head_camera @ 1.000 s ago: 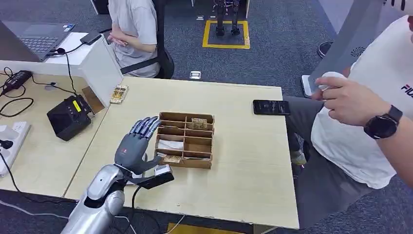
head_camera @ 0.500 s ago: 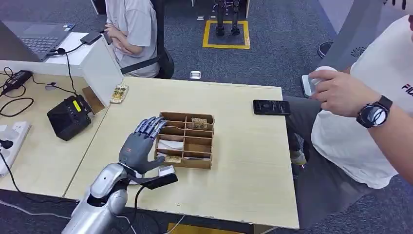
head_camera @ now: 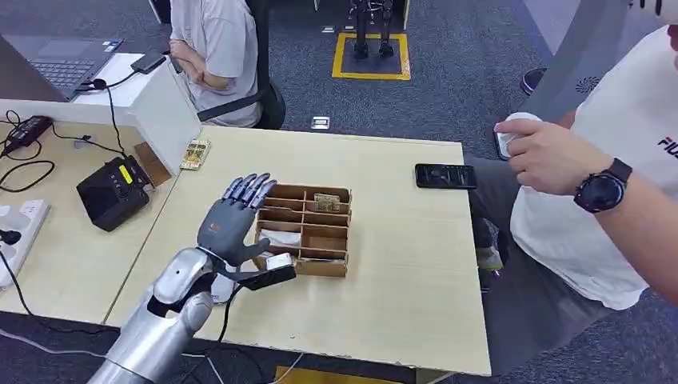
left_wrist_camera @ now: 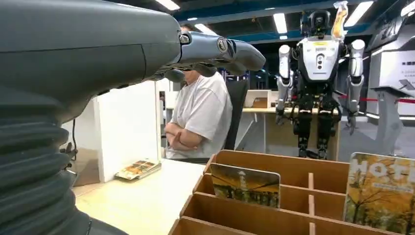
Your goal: Pass the card to the sensor for recognition and then transmit it.
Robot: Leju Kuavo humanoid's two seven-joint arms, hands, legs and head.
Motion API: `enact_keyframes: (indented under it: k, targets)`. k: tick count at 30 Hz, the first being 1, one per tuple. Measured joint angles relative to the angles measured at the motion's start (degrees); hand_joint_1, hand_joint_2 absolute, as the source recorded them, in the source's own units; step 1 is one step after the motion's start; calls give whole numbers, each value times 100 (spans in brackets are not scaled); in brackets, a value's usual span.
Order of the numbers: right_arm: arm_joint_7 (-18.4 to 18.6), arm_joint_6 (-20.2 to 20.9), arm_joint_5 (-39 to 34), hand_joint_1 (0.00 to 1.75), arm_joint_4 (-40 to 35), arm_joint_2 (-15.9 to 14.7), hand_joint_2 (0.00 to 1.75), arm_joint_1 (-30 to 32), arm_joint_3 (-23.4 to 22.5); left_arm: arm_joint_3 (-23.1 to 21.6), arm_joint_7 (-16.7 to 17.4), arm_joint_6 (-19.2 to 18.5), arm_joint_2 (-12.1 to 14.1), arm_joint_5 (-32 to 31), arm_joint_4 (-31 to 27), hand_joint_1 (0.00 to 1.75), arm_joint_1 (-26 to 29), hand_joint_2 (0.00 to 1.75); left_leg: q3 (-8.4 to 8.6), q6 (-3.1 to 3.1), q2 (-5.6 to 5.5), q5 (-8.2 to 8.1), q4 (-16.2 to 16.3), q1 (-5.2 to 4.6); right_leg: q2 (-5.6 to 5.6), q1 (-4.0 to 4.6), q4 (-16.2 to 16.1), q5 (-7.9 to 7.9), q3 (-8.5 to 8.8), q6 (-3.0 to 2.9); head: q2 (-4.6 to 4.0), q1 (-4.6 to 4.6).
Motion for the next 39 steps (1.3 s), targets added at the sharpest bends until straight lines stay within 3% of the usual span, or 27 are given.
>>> enact_keyframes:
  k: [8, 21, 31, 39]
  targets:
    - [-2, 0, -2, 0, 0, 0, 175, 0, 7, 0, 41, -17, 30, 89, 140, 0, -76, 175, 0, 0, 0, 0, 0, 0, 0, 0, 0, 0, 1, 0, 0, 0]
    - [9, 2, -2, 0, 0, 0, 175, 1, 17, 0, -217, -289, 171, 433, 249, 0, -77, 175, 0, 0, 0, 0, 0, 0, 0, 0, 1, 0, 0, 0, 0, 0]
    - [9, 2, 0, 0, 0, 0, 175, 6, 24, -77, -306, -544, 503, 774, 247, 0, -109, 175, 1, 0, 1, 1, 0, 0, 1, 0, 1, 0, 0, 0, 0, -2]
    - [7, 4, 0, 0, 0, 0, 175, 7, 44, -264, -306, -612, 562, 960, 186, 0, -114, 175, 0, 0, 1, 0, 0, -1, 2, 0, 1, 0, 0, 0, 0, 0]
